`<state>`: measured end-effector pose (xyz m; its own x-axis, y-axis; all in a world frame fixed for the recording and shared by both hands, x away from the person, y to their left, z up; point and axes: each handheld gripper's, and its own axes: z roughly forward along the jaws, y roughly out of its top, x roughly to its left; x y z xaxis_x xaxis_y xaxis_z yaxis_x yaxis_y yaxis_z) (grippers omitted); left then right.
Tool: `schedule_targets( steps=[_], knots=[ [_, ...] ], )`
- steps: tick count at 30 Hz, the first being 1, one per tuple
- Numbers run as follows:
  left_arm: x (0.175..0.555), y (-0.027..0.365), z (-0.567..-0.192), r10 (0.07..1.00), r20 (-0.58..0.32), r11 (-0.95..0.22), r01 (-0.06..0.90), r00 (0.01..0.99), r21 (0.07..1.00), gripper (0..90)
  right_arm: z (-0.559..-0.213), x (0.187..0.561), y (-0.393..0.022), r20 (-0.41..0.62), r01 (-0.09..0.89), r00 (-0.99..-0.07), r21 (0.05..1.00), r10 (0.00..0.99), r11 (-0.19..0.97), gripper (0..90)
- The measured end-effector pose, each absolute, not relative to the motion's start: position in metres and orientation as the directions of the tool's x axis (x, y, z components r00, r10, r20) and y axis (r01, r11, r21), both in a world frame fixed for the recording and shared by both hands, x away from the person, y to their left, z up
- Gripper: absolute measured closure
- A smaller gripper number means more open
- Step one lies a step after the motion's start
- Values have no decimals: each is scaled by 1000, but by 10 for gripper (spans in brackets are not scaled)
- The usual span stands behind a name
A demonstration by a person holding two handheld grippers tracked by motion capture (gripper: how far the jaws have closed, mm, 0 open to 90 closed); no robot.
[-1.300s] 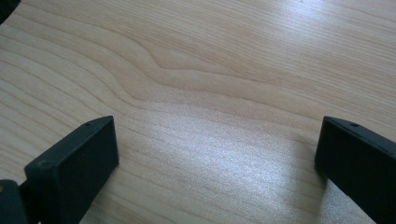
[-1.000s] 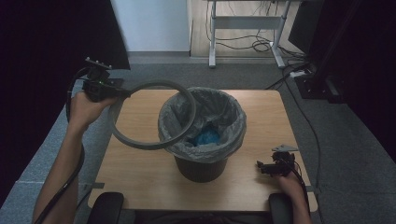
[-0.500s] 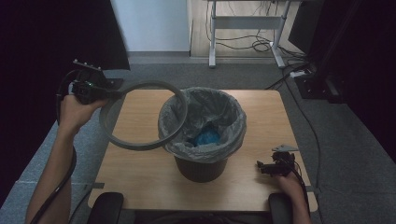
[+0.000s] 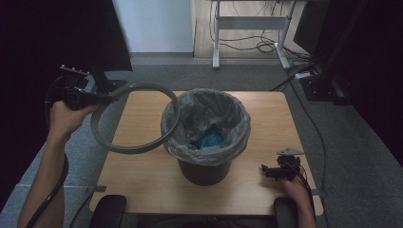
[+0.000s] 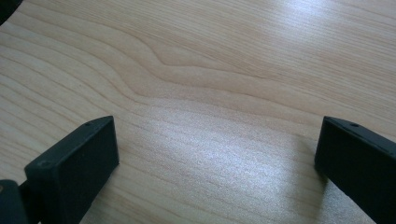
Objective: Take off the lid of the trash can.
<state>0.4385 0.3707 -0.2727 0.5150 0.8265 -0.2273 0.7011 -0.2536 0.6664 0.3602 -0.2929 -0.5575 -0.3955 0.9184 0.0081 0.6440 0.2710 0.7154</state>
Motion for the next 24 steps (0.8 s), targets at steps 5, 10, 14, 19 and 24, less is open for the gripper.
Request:
schedule_targets(
  steps=[5,10,14,19,24],
  knots=[
    [432,386,-280,838,-237,-226,707,492,670,780,-557,360,-293,8,644,-395,716,919,271,0],
    [428,398,-289,844,-248,-204,712,476,672,780,-557,360,-293,8,644,-395,716,919,271,0],
    [426,404,-293,848,-254,-191,715,465,672,781,-557,360,-293,8,644,-395,715,919,271,0],
    [421,418,-299,860,-262,-160,720,437,675,782,-558,360,-293,7,643,-396,716,918,272,0],
    [418,427,-305,867,-267,-145,726,421,672,783,-558,360,-293,7,643,-396,716,918,272,0]
  ],
)
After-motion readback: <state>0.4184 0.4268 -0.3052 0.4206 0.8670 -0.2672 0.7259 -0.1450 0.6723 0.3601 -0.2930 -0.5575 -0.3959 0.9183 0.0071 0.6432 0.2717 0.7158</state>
